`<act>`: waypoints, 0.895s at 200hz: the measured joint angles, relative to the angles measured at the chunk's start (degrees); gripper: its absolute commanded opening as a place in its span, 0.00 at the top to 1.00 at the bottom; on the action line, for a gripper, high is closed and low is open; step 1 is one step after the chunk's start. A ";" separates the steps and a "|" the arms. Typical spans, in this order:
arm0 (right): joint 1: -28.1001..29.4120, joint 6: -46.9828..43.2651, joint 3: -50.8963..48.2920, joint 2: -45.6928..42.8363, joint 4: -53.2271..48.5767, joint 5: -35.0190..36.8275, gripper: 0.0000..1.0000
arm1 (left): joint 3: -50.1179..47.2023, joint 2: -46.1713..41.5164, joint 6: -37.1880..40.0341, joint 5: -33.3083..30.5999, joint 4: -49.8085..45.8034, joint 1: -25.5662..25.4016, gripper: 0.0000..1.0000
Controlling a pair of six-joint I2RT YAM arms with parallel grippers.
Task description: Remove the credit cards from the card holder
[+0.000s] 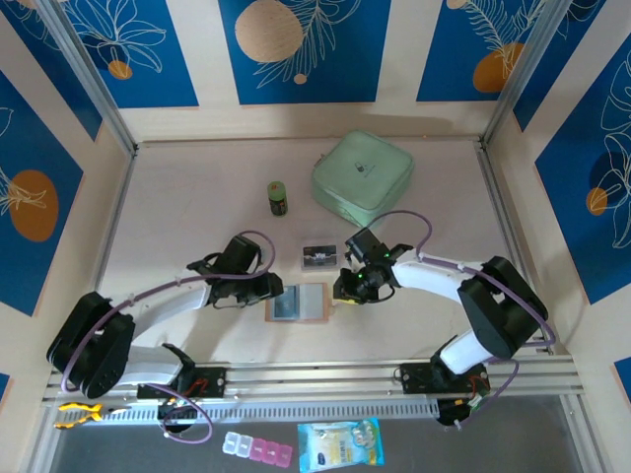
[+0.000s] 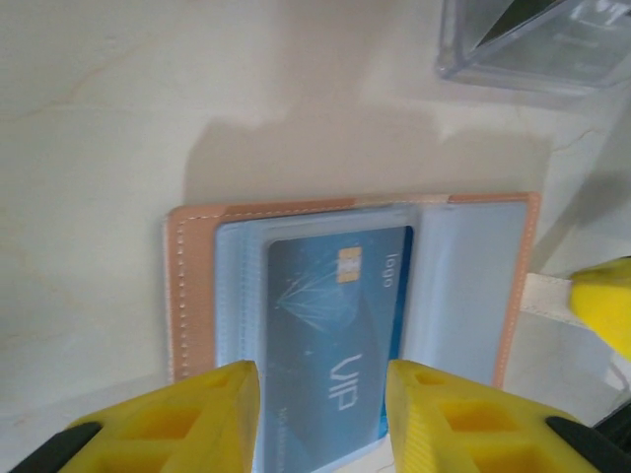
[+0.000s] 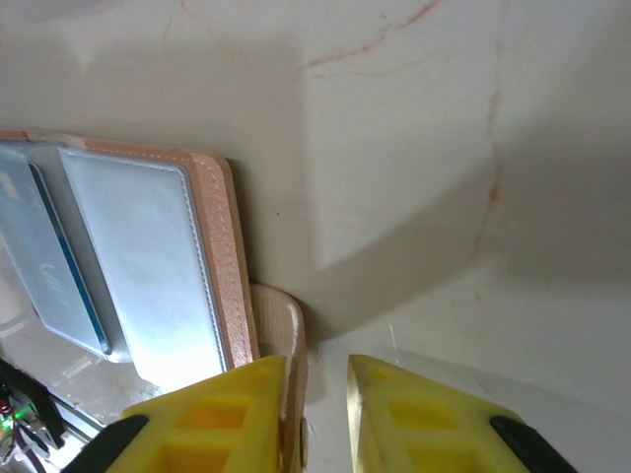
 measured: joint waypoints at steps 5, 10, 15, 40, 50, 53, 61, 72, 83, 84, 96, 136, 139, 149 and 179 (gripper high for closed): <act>0.00 -0.09 0.22 -0.35 -0.61 0.26 0.73 | -0.13 0.00 0.15 0.02 -0.04 0.11 0.62; 0.00 -0.13 0.42 -0.74 -1.22 0.61 0.73 | -0.24 0.00 0.46 0.02 -0.07 0.17 0.62; 0.00 -0.13 0.61 -1.18 -1.73 0.90 0.73 | -0.39 0.00 0.57 0.00 -0.04 0.22 0.62; 0.04 -0.13 1.88 -3.80 -4.20 1.88 0.72 | -1.42 0.02 1.01 0.07 0.07 0.33 0.64; 0.13 -0.13 2.58 -4.59 -4.70 2.19 0.72 | -2.03 0.04 1.09 0.26 0.26 0.37 0.66; 0.20 -0.11 2.82 -4.81 -4.81 2.19 0.72 | -2.19 0.09 1.05 0.33 0.39 0.37 0.66; 0.33 -0.11 3.43 -5.25 -5.14 2.36 0.72 | -2.62 0.20 1.09 0.63 0.70 0.42 0.67; 0.50 -0.07 4.07 -5.70 -5.35 2.36 0.72 | -3.23 0.46 1.05 1.01 1.38 0.42 0.68; 0.76 0.09 4.59 -5.88 -5.38 2.36 0.72 | -3.76 0.85 0.98 1.51 2.16 0.42 0.70; 0.81 0.09 4.66 -5.88 -5.35 2.36 0.72 | -3.80 0.87 1.01 1.55 2.19 0.42 0.70; 1.20 0.15 5.05 -5.86 -5.33 2.32 0.72 | -4.22 1.22 0.98 2.01 2.97 0.44 0.71; 3.54 0.76 7.98 -2.93 -5.09 1.70 0.72 | -4.70 1.42 0.72 3.13 4.66 0.44 0.73; 3.82 0.79 8.33 -2.45 -4.96 1.62 0.72 | -4.76 1.42 0.52 3.23 4.72 0.44 0.73; 4.63 0.96 9.22 -1.22 -4.59 1.31 0.72 | -5.01 1.42 0.42 3.30 4.98 0.44 0.73; 7.02 1.51 11.67 2.67 -3.41 0.59 0.72 | -5.55 1.20 0.28 3.58 5.33 0.46 0.75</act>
